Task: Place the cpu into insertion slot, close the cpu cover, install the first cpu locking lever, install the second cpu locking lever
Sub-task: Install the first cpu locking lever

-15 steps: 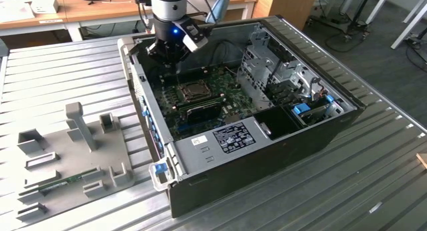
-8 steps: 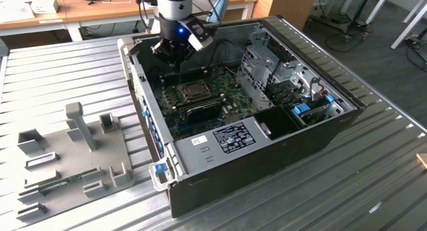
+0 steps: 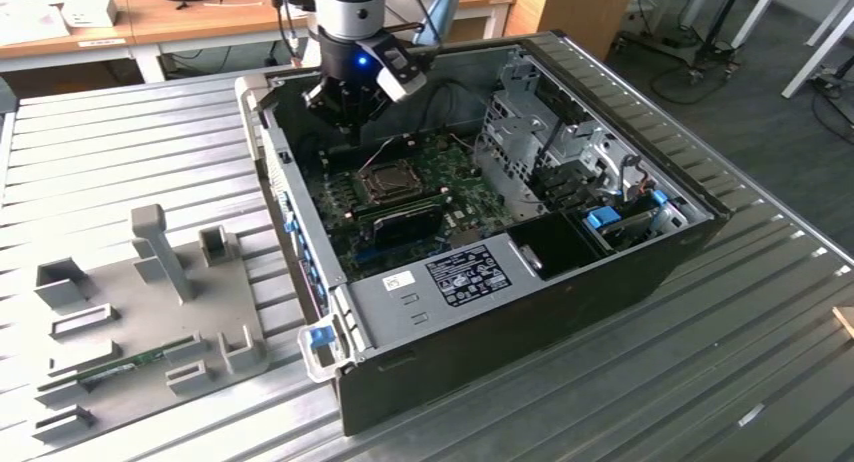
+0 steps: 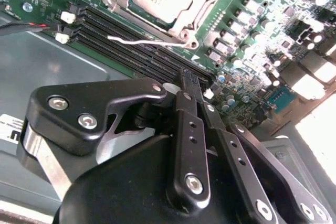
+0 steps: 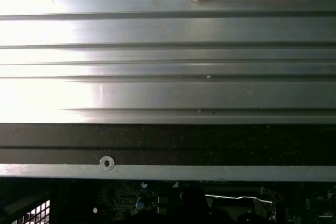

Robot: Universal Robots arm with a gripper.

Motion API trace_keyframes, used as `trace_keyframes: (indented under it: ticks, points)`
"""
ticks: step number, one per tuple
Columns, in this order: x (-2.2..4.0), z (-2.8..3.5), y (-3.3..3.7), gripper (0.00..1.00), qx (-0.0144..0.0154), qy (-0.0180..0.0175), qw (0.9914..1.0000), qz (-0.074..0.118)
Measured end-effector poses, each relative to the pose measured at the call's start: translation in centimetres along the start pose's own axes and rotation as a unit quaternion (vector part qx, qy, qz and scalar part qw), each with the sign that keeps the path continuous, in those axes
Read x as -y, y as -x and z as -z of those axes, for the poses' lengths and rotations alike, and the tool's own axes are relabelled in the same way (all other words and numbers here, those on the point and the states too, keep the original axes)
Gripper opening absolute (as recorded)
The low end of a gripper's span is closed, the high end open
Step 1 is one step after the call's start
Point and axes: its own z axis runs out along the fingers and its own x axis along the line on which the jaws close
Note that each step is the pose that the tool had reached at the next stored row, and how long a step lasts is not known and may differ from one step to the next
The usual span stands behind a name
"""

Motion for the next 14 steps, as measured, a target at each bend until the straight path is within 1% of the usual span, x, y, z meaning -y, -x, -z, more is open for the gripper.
trace_keyframes:
  ticks: [2, 6, 8, 10, 12, 13, 14]
  points:
    - [0.0, -0.04, 0.36, 0.1, -0.0016, -0.0001, 1.0, 0.0]
    - [0.0, -0.16, 1.42, 0.1, -0.0049, -0.0001, 0.99999, 0.0]
    - [0.0, -0.23, 1.79, 0.1, -0.0056, -0.0001, 0.99998, 0.0]
    - [-0.02, -0.34, 1.93, 0.1, -0.0056, 0.0002, 0.99998, 0.0]
    - [-0.01, -0.46, 2.1, 0.1, -0.0059, 0.0028, 0.99998, -0.001]
    - [0.0, -0.53, 2.21, 0.1, -0.006, 0.006, 0.99996, -0.001]
    - [0.0, -0.59, 2.28, 0.1, -0.006, 0.0105, 0.99993, -0.001]
